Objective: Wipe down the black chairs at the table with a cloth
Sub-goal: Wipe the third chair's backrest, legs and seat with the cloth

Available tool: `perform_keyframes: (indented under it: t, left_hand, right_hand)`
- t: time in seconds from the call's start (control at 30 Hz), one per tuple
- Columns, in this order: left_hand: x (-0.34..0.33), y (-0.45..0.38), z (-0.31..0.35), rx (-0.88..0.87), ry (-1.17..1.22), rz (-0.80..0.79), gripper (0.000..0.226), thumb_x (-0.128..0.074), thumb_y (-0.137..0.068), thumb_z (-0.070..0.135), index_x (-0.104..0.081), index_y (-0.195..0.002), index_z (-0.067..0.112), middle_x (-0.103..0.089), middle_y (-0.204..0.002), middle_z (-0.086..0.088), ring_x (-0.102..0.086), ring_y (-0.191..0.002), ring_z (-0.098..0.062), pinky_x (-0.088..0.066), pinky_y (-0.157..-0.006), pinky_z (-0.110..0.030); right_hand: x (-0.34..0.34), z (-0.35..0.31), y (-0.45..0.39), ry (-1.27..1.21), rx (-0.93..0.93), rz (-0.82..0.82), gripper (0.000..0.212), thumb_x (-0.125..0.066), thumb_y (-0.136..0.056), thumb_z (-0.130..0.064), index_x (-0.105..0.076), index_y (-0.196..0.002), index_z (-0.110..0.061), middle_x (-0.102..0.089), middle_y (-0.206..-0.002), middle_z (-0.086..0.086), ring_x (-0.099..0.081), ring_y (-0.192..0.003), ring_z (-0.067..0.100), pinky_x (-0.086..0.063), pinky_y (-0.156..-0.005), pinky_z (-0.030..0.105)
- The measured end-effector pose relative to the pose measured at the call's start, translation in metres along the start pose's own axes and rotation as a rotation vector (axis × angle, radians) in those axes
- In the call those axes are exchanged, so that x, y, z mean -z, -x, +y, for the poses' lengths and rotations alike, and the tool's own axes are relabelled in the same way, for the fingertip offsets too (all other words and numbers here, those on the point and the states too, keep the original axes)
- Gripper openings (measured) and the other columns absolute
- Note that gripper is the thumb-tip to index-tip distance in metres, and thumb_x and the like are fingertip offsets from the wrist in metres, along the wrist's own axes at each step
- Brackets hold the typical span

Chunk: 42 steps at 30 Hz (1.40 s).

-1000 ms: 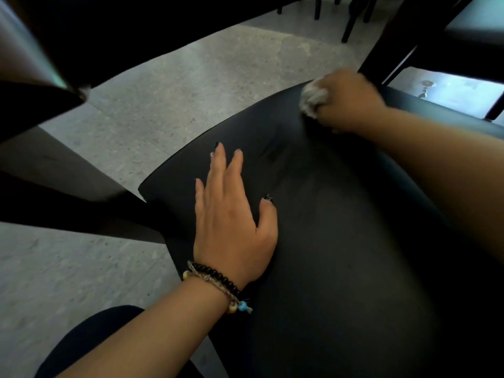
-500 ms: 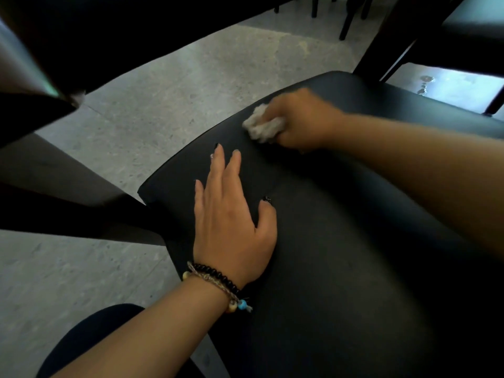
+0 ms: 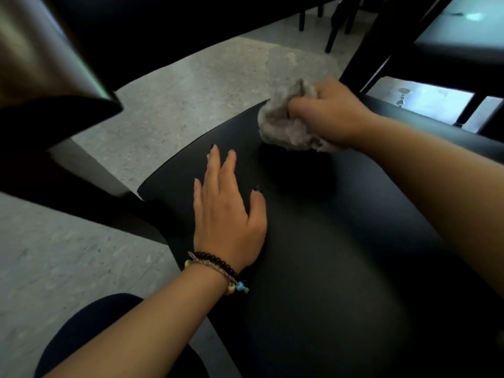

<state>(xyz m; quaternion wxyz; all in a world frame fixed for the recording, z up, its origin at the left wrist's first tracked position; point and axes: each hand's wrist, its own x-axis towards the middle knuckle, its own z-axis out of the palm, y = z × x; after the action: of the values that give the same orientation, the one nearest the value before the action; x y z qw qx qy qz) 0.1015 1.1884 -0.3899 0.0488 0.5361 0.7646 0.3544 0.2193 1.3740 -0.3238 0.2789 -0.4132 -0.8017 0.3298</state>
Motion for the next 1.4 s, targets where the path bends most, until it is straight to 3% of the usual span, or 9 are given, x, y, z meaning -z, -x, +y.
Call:
perform_keyframes:
  t: [0.07,0.17,0.27,0.5,0.67,0.77,0.97,1.27,1.4]
  left_hand:
    - [0.002,0.0,0.001,0.008,0.06,0.016,0.063,-0.034,-0.093,0.04,-0.025,-0.151,0.017,-0.011,-0.162,0.001,-0.007,-0.148,-0.012,-0.004,-0.121,-0.039]
    - [0.009,0.002,0.004,0.017,0.209,0.017,0.055,-0.031,-0.096,0.038,-0.038,-0.145,0.016,-0.026,-0.157,-0.001,-0.015,-0.147,-0.012,-0.018,-0.12,-0.043]
    - [0.021,0.007,-0.001,0.036,0.333,-0.04,0.051,-0.031,-0.094,0.039,-0.053,-0.134,0.017,-0.052,-0.14,-0.002,-0.042,-0.134,-0.013,-0.036,-0.111,-0.039]
    - [0.055,0.045,-0.03,0.047,0.346,-0.026,0.04,-0.034,-0.096,0.037,-0.057,-0.128,0.027,-0.054,-0.138,0.005,-0.041,-0.125,0.012,-0.031,-0.096,-0.001]
    - [0.075,0.057,-0.039,0.089,0.408,0.094,0.037,-0.034,-0.097,0.038,-0.058,-0.124,0.03,-0.057,-0.11,-0.035,-0.065,-0.078,-0.025,-0.043,-0.056,-0.034]
    - [0.075,0.054,-0.042,0.068,0.452,0.181,0.04,-0.035,-0.1,0.034,-0.061,-0.126,0.019,-0.064,-0.074,0.003,-0.054,-0.056,-0.007,-0.037,-0.046,-0.018]
    - [0.063,0.053,-0.046,0.115,0.461,0.195,0.039,-0.034,-0.101,0.034,-0.061,-0.125,0.019,-0.053,-0.065,0.021,-0.048,-0.058,0.003,-0.038,-0.056,-0.009]
    - [0.065,0.032,-0.035,0.06,0.408,0.161,0.037,-0.032,-0.1,0.04,-0.056,-0.124,0.029,-0.056,-0.091,0.045,-0.053,-0.082,0.02,-0.041,-0.076,-0.003]
    - [0.061,0.018,-0.029,0.005,0.391,0.154,0.039,-0.036,-0.1,0.036,-0.059,-0.125,0.019,-0.058,-0.096,0.03,-0.053,-0.093,0.017,-0.041,-0.085,-0.008]
  right_hand:
    - [0.003,-0.008,0.007,-0.102,0.048,0.097,0.028,-0.06,-0.076,-0.045,-0.059,-0.055,-0.025,-0.06,-0.054,-0.018,-0.048,-0.048,-0.008,-0.034,-0.047,0.005]
    - [-0.004,0.002,0.015,0.016,0.085,0.031,0.03,-0.061,-0.085,-0.051,-0.074,-0.093,-0.025,-0.061,-0.128,-0.002,-0.042,-0.094,-0.017,-0.027,-0.075,-0.008]
    - [-0.029,0.016,0.023,0.391,0.052,-0.212,0.054,-0.058,-0.087,-0.056,-0.051,-0.138,-0.037,-0.032,-0.157,0.001,-0.022,-0.144,0.012,-0.014,-0.12,0.034]
    - [-0.046,-0.007,0.018,0.392,-0.001,-0.121,0.027,-0.058,-0.087,-0.033,-0.068,-0.111,-0.029,-0.066,-0.113,0.004,-0.059,-0.109,0.027,-0.041,-0.082,0.029]
    - [-0.071,-0.044,0.079,0.246,0.155,-0.226,0.03,-0.053,-0.09,-0.038,-0.073,-0.11,-0.026,-0.071,-0.112,0.003,-0.064,-0.105,0.02,-0.05,-0.093,0.036]
    - [-0.077,-0.055,0.1,0.356,0.323,-0.242,0.04,-0.042,-0.085,-0.042,-0.07,-0.101,-0.018,-0.069,-0.106,0.007,-0.062,-0.099,0.028,-0.049,-0.088,0.039]
    - [-0.103,-0.053,0.081,0.482,0.2,-0.18,0.044,-0.055,-0.088,-0.045,-0.061,-0.118,-0.014,-0.053,-0.131,0.009,-0.047,-0.123,0.03,-0.038,-0.104,0.037]
    - [-0.086,-0.067,0.182,0.342,0.609,-0.408,0.053,-0.056,-0.082,-0.033,-0.06,-0.131,-0.012,-0.057,-0.135,0.012,-0.051,-0.128,0.03,-0.04,-0.105,0.039]
    - [-0.05,-0.029,0.098,0.577,0.208,-0.235,0.04,-0.055,-0.089,-0.028,-0.057,-0.128,-0.016,-0.057,-0.128,0.012,-0.054,-0.119,0.033,-0.046,-0.09,0.035]
